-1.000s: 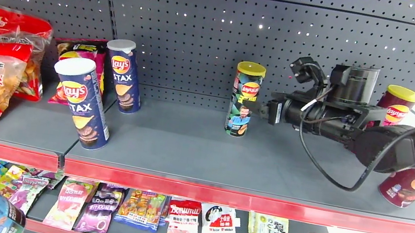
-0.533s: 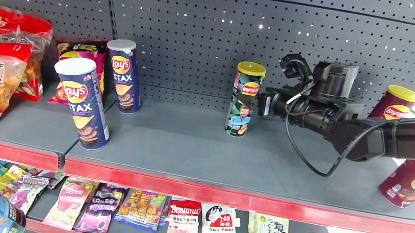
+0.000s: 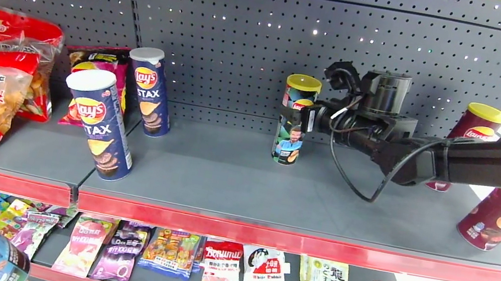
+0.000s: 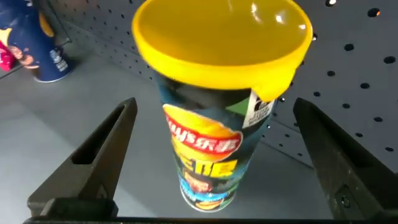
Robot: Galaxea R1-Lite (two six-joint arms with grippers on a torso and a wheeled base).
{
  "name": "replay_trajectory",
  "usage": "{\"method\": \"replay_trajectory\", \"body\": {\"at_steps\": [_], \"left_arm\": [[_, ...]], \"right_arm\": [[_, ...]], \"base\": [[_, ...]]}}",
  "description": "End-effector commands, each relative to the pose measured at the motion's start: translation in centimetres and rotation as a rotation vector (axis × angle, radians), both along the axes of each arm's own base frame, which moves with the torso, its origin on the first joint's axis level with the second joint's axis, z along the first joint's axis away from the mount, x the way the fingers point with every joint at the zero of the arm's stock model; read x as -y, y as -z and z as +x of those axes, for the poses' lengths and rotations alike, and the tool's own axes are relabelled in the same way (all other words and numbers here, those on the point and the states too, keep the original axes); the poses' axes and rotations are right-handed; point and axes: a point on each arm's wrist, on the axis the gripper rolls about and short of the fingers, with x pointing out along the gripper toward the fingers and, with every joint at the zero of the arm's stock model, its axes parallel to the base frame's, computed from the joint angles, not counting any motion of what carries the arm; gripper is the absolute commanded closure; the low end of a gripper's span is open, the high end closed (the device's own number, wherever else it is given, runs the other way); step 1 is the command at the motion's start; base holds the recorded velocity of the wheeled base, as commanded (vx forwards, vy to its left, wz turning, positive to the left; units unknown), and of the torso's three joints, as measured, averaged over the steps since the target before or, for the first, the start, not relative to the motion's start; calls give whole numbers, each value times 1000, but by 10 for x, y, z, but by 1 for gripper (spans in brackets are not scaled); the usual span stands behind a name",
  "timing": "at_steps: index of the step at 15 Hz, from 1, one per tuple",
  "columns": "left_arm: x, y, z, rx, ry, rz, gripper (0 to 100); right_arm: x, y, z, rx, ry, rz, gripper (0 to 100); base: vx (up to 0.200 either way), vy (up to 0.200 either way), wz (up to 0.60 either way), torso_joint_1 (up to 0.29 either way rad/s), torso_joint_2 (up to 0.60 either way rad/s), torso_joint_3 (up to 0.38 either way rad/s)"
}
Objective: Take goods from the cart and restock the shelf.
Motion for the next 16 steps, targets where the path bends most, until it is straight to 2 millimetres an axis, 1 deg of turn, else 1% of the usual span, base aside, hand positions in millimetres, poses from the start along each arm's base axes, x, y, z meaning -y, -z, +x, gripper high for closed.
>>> {"method": "replay_trajectory", "body": {"at_steps": [1,5,7,9,10,14,16], "left_arm": [[0,0,0,-1,0,0,100],[0,0,0,-1,0,0,100],[0,0,0,-1,0,0,100],[0,0,0,-2,0,0,100],[0,0,0,-2,0,0,100],[0,1,0,-1,0,0,100],[0,1,0,-1,0,0,100]], "right_arm": [[-4,3,5,4,10,-1,0],[-8,4,18,33,63,5,0],[-9,5,19,31,67,3,0],[-15,6,18,31,63,2,0],[-17,8,19,33,70,2,100],[-29,6,13,32,81,10,100],[-32,-8,2,54,123,13,100]], "base": [[0,0,0,0,0,0],[0,0,0,0,0,0],[0,0,0,0,0,0],[0,0,0,0,0,0],[0,0,0,0,0,0],[0,0,0,0,0,0],[0,0,0,0,0,0]]}}
